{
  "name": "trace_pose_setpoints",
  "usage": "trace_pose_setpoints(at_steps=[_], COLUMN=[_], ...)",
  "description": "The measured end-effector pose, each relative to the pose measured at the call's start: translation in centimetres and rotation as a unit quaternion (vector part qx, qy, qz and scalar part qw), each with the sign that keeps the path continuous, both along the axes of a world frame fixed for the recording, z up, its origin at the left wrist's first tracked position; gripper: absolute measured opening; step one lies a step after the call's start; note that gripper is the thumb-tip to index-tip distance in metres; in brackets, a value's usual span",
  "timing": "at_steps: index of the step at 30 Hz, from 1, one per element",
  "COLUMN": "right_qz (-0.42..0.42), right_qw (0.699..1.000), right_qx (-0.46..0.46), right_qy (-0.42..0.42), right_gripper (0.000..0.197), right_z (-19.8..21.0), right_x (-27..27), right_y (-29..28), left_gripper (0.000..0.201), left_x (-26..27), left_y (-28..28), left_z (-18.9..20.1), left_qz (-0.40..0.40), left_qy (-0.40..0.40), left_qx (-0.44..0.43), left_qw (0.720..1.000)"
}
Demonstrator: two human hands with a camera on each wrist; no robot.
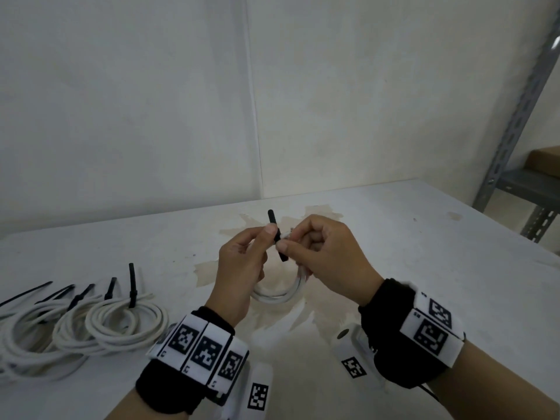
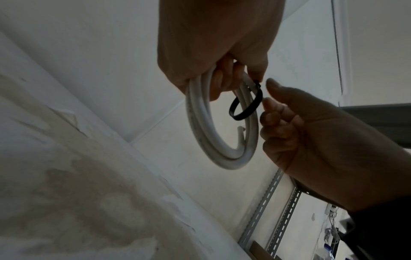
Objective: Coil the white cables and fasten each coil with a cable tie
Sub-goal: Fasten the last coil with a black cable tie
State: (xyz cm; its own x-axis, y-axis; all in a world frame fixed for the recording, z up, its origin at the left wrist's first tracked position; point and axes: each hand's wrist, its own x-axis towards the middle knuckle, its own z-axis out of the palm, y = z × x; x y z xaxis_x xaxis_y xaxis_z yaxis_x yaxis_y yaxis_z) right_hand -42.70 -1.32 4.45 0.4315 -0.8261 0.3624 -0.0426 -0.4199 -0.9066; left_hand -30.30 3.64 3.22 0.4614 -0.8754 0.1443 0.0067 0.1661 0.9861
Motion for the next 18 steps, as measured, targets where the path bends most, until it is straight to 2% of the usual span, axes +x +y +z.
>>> trace_pose_setpoints(at_steps=[3, 6, 8, 12, 15, 18], right_qz=[-0.022, 0.021, 0.043, 0.064, 0.025, -0.003], right_qw=[1.000, 0.996, 0.994, 0.995, 0.998, 1.000], right_qx=[0.001, -0.028, -0.035, -0.032, -0.042, -0.023], right_qy=[-0.014, 0.078, 0.093, 0.074, 0.027, -0.011], right_gripper=[0.010, 0.017, 0.020, 0.021, 0.022, 0.027], right_z=[0.8, 1.3, 1.7, 2.2, 3.3, 4.0], right_x=[-0.1, 0.4, 0.6, 1.0, 1.2, 1.4], right_y=[-0.8, -1.2, -1.1, -0.8, -1.3, -1.7], left_gripper=[0.015, 0.014, 0.014, 0.016, 0.012, 0.013], left_x=[0.0, -0.1, 0.0, 0.4, 0.0, -0.1], left_y=[0.1, 0.2, 0.5, 0.6, 0.9, 1.2], left_z=[-0.2, -0.2, -0.1, 0.2, 0.3, 0.2], left_qz=[0.004, -0.009, -0.017, -0.029, -0.048, -0.049], left_qy=[-0.017, -0.059, -0.067, -0.074, -0.105, -0.100], left_qx=[0.004, 0.000, -0.002, 0.005, 0.005, 0.007], left_qw=[1.000, 0.998, 0.998, 0.997, 0.993, 0.994])
